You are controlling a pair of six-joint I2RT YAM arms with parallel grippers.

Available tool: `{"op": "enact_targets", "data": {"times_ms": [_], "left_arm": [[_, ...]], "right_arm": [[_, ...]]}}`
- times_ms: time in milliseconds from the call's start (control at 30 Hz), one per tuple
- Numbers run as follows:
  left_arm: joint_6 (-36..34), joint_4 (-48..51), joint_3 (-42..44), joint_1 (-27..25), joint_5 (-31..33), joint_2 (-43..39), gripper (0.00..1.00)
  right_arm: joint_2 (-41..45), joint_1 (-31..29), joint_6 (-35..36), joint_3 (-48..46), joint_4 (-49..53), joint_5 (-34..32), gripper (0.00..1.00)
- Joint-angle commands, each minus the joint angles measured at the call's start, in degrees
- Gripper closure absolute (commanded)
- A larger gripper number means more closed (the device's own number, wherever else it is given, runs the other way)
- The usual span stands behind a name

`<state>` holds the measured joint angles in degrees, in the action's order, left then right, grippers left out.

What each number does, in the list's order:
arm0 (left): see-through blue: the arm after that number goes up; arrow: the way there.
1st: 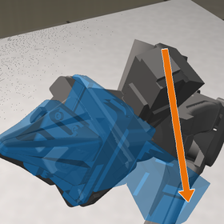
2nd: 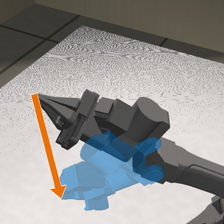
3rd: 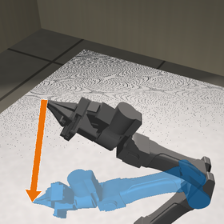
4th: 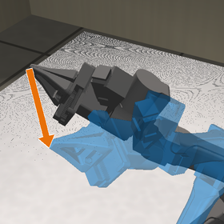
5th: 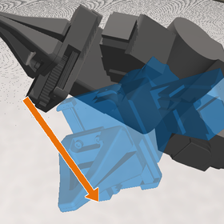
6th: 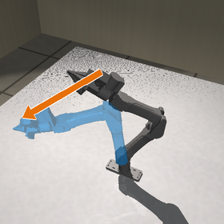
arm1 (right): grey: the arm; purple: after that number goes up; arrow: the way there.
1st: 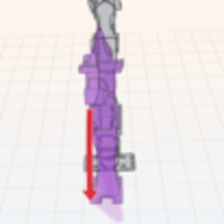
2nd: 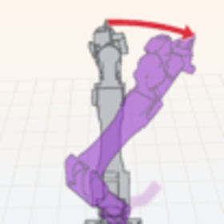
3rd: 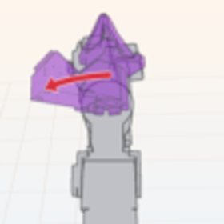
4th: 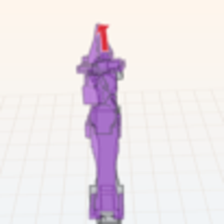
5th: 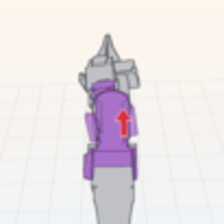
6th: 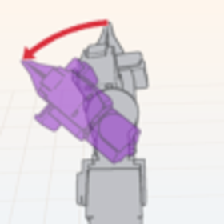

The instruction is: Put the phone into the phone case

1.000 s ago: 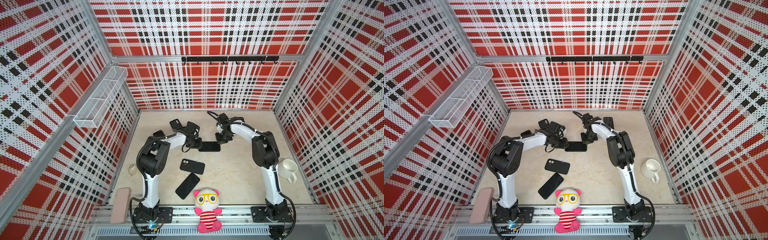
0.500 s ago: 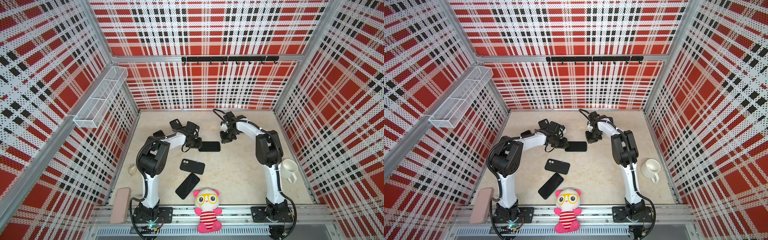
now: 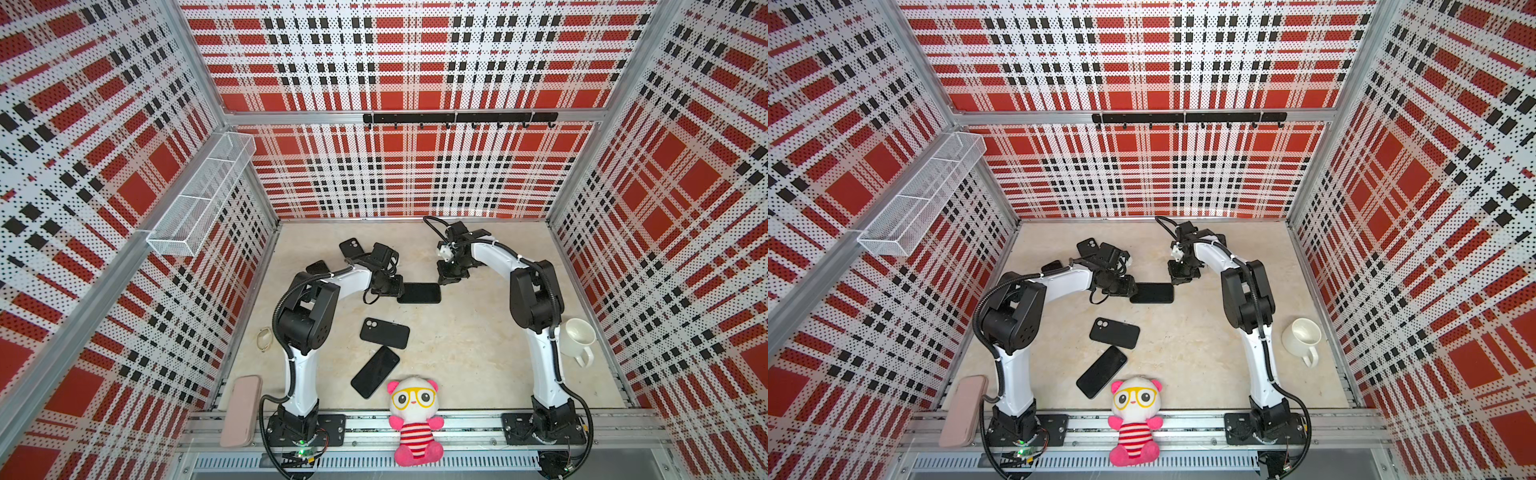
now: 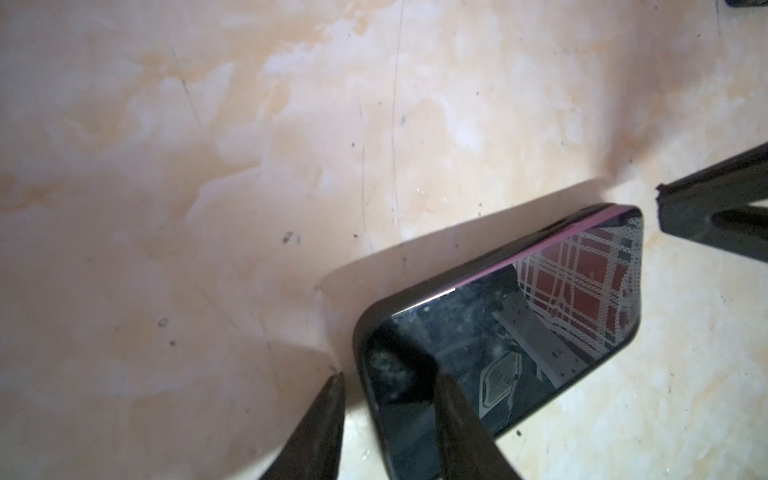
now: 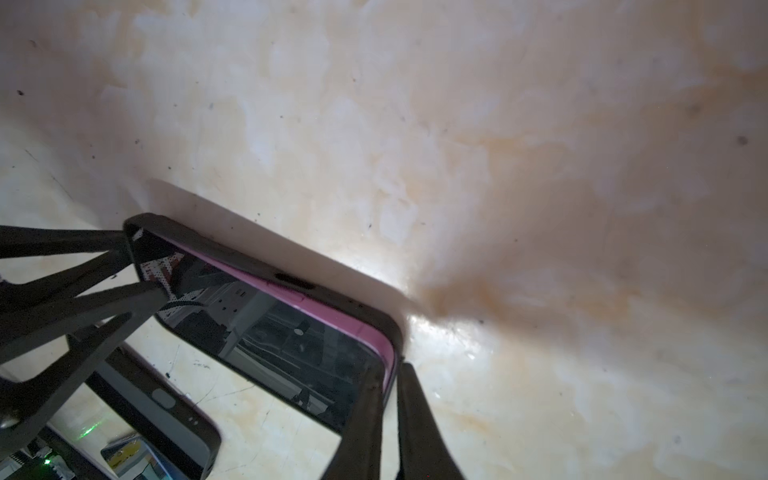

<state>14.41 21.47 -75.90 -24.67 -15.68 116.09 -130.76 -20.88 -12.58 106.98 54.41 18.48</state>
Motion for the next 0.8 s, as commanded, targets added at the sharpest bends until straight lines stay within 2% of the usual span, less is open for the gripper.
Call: {"op": "enact_targets", "data": {"times_ms": [0,400,500,767], "left_arm": [[-1.02,1.22,0.29,0.59,0.83,-0.12,0.61],[-1.05,1.27,0.31,0.32,0.55,0.18,0.63],[-1.00,1.26,0.31,0.36,0.48,0.23,0.63],[-0.98,1.27,0.23,0.58,0.19,0.54,0.63]], "right_arm": [[-2.24,-0.35,1.33,1.00,0.27,0.35,0.88],[-5.98,-2.92,0.60,0.13,1.35,-2.74,0.91],[-6.84,-3.97,-0.37,-2.32,-0.57,0.16,0.91],[-11.21,-6.54,-0.33,-2.27,3.38,-0.09,0.94]]}}
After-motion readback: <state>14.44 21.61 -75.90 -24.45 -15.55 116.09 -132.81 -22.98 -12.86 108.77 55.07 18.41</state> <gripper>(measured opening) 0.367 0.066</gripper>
